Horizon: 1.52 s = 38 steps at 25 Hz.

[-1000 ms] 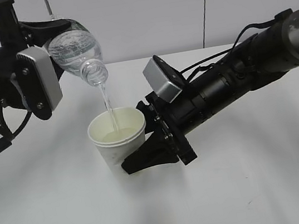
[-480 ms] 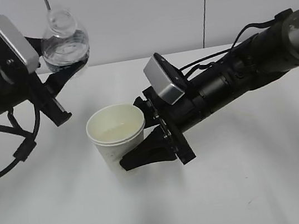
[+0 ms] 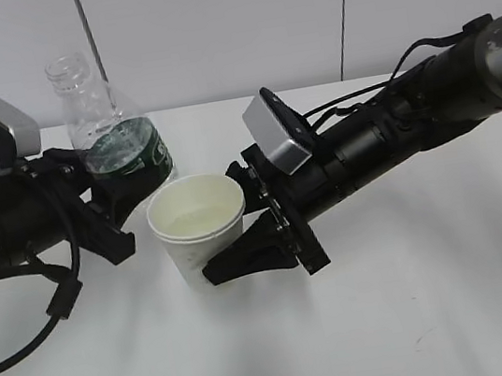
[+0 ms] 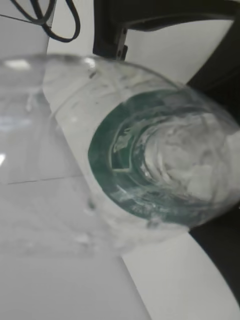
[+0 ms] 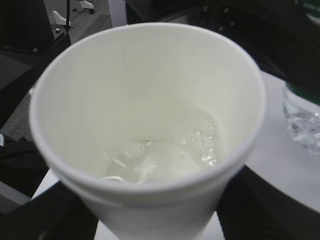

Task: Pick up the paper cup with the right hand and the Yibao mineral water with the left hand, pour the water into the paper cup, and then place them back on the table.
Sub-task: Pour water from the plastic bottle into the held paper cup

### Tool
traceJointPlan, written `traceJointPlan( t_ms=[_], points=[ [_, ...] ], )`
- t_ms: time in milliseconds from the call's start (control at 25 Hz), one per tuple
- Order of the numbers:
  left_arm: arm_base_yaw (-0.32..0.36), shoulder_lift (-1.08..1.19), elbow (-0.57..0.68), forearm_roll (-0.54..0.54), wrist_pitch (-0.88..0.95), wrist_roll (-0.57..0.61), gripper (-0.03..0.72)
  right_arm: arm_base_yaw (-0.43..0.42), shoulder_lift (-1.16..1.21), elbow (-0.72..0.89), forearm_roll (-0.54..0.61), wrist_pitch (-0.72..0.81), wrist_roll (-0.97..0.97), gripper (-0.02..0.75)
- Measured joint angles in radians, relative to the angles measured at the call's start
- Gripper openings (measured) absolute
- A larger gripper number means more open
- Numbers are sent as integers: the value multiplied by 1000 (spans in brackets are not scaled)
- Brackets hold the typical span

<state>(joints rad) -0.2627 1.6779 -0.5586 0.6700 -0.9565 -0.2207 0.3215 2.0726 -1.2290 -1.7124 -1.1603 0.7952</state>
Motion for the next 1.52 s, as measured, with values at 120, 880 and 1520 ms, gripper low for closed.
traceJointPlan(
  t_ms=[120,880,1520],
  points=[
    [0,4,30,8,-14,-8,325,-17,0,0,-22,0,20,469],
    [0,5,35,63,96,-82,323,-165,0,0,-45,59,106,469],
    [0,74,35,62,95,-84,323,-259,0,122,67,81,68,469]
  ],
)
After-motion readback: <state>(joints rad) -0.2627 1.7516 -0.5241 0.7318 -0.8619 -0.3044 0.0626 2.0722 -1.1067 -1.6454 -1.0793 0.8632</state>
